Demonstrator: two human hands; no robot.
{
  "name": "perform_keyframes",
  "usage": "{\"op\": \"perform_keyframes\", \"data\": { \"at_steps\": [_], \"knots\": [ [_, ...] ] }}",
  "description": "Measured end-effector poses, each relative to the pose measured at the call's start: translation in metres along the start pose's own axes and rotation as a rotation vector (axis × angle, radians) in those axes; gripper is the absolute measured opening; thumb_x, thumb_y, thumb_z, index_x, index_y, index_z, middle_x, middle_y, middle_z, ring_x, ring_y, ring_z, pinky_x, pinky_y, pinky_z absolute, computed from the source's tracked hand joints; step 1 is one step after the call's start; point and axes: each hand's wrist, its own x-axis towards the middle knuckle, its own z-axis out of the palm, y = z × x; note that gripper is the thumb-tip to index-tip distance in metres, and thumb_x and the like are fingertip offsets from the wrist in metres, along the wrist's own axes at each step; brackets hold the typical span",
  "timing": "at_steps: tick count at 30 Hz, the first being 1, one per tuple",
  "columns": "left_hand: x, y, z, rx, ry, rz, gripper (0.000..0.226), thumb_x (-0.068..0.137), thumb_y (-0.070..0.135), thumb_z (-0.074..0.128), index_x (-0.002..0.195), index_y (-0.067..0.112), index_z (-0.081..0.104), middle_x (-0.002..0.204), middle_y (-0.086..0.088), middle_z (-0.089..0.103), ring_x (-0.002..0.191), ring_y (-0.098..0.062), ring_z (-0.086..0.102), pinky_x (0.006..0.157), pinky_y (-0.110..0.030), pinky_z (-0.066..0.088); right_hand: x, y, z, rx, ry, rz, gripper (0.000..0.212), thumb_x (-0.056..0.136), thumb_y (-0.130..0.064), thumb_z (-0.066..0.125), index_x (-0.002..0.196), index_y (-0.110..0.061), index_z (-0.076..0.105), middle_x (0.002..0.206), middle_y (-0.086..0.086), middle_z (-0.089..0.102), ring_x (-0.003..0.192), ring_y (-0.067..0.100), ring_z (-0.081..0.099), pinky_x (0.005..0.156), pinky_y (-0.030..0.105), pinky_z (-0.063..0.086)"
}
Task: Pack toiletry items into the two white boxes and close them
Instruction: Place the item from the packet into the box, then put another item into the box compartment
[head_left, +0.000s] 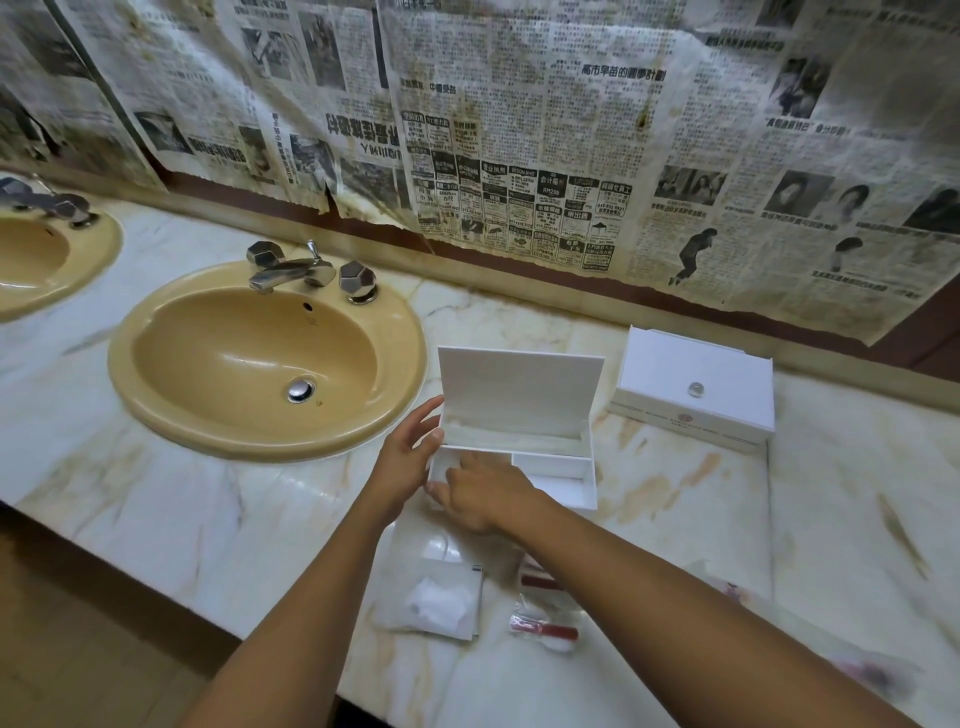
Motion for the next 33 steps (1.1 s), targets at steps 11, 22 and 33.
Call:
{"op": "perform_keyframes", "data": {
  "at_steps": [11, 22, 33],
  "knots": [
    [-0.001, 0.000, 0.001, 0.014, -0.004, 0.013, 0.039, 0.102, 0.022, 0.052, 0.138, 0.036, 0.051, 0.131, 0.009, 0.063, 0.124, -0.011, 0.056, 0.097, -0.036, 0.048, 0.004, 0.000, 0.009, -0.066, -0.030, 0.012, 0.079, 0.091, -0.070, 0.024, 0.147, -0.015, 0.031, 0.156, 0.013, 0.021, 0.144, 0.029, 0.017, 0.112, 0.044, 0.021],
    [0.000, -0.001, 0.001, 0.003, 0.014, 0.003, 0.038, 0.102, 0.021, 0.053, 0.133, 0.043, 0.054, 0.127, 0.015, 0.058, 0.123, 0.002, 0.050, 0.101, -0.029, 0.043, -0.038, -0.024, 0.023, -0.028, 0.481, -0.286, 0.023, 0.089, -0.018, 0.051, 0.106, -0.006, 0.061, 0.103, 0.014, 0.059, 0.096, 0.032, 0.052, 0.078, 0.041, 0.040],
    [-0.003, 0.003, 0.003, 0.004, 0.015, -0.038, 0.039, 0.103, 0.024, 0.050, 0.137, 0.043, 0.051, 0.118, 0.023, 0.056, 0.116, 0.005, 0.051, 0.083, -0.027, 0.046, -0.056, -0.022, 0.067, -0.164, 0.143, -0.252, 0.054, 0.081, -0.034, 0.069, 0.126, -0.012, 0.048, 0.120, 0.014, 0.048, 0.111, 0.031, 0.044, 0.085, 0.041, 0.037]
  ]
}}
